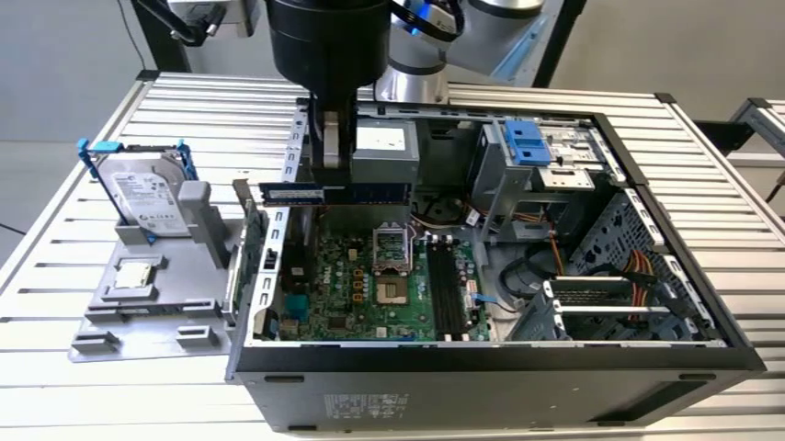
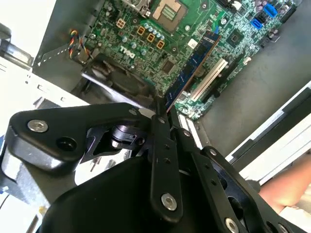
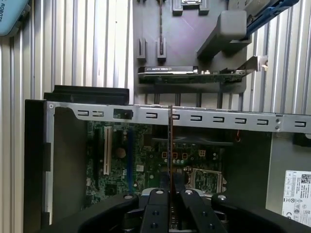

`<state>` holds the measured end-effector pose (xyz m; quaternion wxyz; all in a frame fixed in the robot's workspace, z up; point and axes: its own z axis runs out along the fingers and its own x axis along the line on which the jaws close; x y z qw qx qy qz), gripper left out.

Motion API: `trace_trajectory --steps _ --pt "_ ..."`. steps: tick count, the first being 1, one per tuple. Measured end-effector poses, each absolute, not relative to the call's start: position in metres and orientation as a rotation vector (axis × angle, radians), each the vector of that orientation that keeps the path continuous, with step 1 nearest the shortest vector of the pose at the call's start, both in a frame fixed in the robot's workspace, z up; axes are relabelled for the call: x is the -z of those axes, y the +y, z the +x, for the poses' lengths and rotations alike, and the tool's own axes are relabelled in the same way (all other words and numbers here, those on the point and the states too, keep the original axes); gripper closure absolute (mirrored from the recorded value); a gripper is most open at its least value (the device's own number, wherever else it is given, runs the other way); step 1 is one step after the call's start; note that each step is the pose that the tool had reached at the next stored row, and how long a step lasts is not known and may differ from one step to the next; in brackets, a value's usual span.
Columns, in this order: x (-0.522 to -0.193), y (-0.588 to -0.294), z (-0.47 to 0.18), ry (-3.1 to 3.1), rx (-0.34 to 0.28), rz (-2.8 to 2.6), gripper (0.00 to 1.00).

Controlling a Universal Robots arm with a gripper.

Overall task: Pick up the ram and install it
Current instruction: 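Pick up the ram and move it above insertion slot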

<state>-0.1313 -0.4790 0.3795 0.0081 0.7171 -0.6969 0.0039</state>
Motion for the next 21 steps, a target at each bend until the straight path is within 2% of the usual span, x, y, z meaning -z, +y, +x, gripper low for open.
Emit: trace_trajectory --steps 21 --pt "-0.379 -0.479 -0.096 -2.178 -0.012 2.241 1.00"
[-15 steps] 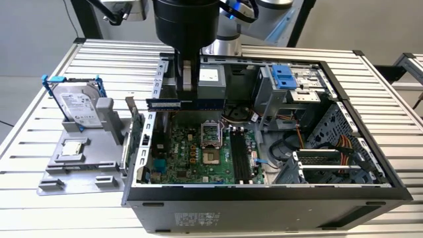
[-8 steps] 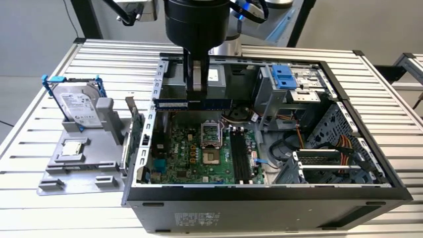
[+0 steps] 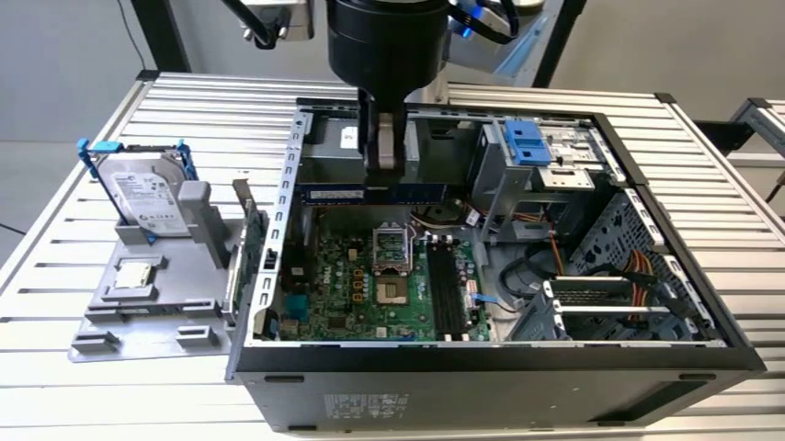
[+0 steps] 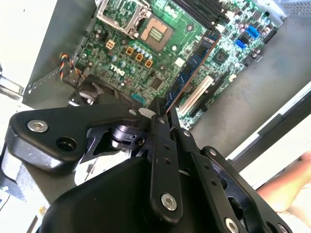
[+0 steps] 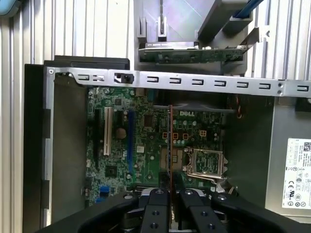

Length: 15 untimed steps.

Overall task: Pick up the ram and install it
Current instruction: 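Pick up the ram and move it above insertion slot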

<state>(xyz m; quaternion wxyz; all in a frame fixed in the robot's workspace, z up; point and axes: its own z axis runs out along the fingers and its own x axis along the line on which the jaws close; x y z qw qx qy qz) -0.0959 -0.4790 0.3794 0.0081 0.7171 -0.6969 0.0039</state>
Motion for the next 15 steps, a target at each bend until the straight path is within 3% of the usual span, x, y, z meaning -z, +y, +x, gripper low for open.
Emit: trace_trajectory --steps 15 --pt "-0.379 -0.479 -0.076 -2.178 -0.012 2.241 1.00"
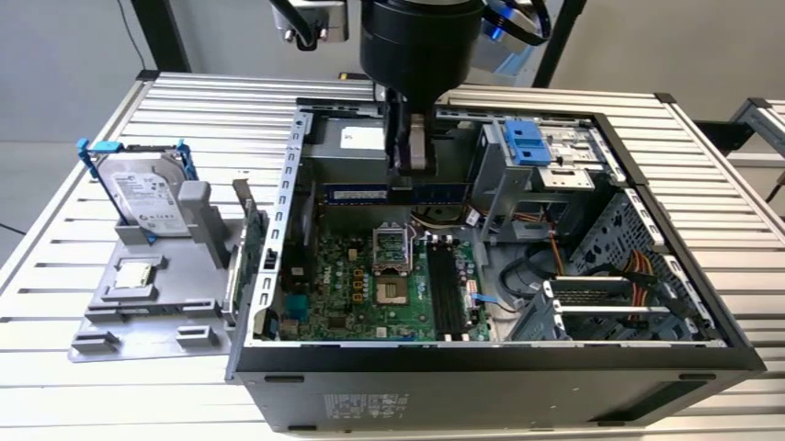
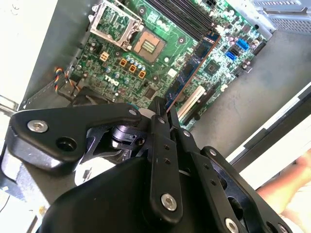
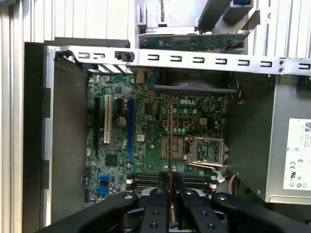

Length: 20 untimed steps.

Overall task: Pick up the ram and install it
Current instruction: 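Pick up the ram and move it above insertion slot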

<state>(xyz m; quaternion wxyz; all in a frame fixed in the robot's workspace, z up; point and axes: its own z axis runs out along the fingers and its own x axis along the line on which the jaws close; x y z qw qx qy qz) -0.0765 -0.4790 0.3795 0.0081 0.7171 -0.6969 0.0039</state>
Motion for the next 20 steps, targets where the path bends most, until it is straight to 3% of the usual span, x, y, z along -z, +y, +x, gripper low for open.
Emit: trace_trajectory --steps 20 --pt "-0.3794 -0.4790 -0.0674 -2.178 -0.012 2.241 1.00"
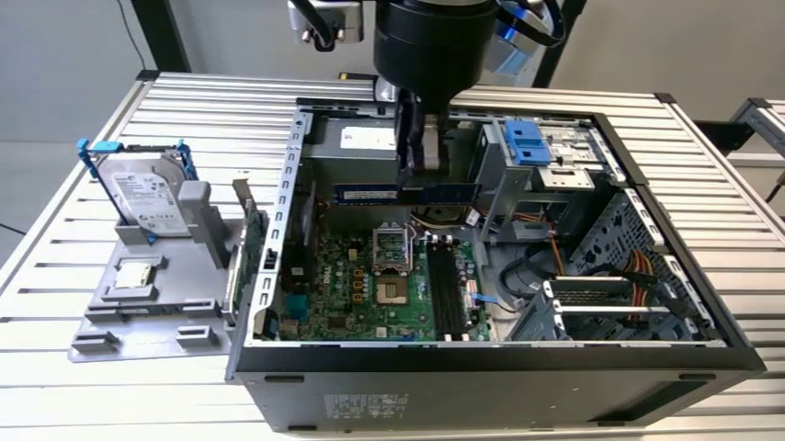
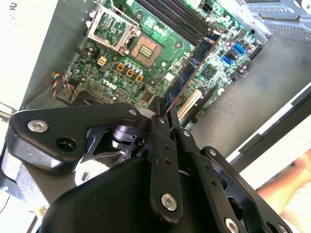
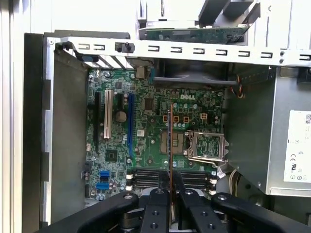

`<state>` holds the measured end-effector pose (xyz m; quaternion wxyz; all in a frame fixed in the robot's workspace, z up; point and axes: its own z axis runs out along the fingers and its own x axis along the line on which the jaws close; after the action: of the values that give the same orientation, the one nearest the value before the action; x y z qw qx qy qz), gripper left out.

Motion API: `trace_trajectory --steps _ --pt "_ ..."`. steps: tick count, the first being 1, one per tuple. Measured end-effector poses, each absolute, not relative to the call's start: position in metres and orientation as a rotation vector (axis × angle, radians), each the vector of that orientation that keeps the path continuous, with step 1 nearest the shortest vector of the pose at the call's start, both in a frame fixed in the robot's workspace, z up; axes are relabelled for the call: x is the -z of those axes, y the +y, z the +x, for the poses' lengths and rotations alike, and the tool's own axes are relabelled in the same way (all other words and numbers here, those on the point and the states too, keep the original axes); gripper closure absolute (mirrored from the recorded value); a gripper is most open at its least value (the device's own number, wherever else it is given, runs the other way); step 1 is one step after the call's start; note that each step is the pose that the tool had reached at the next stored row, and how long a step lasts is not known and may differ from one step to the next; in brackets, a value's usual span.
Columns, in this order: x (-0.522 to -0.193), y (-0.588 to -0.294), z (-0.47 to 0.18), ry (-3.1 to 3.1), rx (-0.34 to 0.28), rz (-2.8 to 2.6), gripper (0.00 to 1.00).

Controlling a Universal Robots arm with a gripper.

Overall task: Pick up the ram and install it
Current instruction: 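Pick up the ram and move it above insertion slot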

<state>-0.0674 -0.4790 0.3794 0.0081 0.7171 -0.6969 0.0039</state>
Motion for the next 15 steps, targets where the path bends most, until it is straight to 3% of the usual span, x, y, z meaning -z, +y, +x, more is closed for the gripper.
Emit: trace_trajectory --steps 15 --pt "-0.3795 -0.4790 -0.0647 -2.178 -0.012 2.241 1.00"
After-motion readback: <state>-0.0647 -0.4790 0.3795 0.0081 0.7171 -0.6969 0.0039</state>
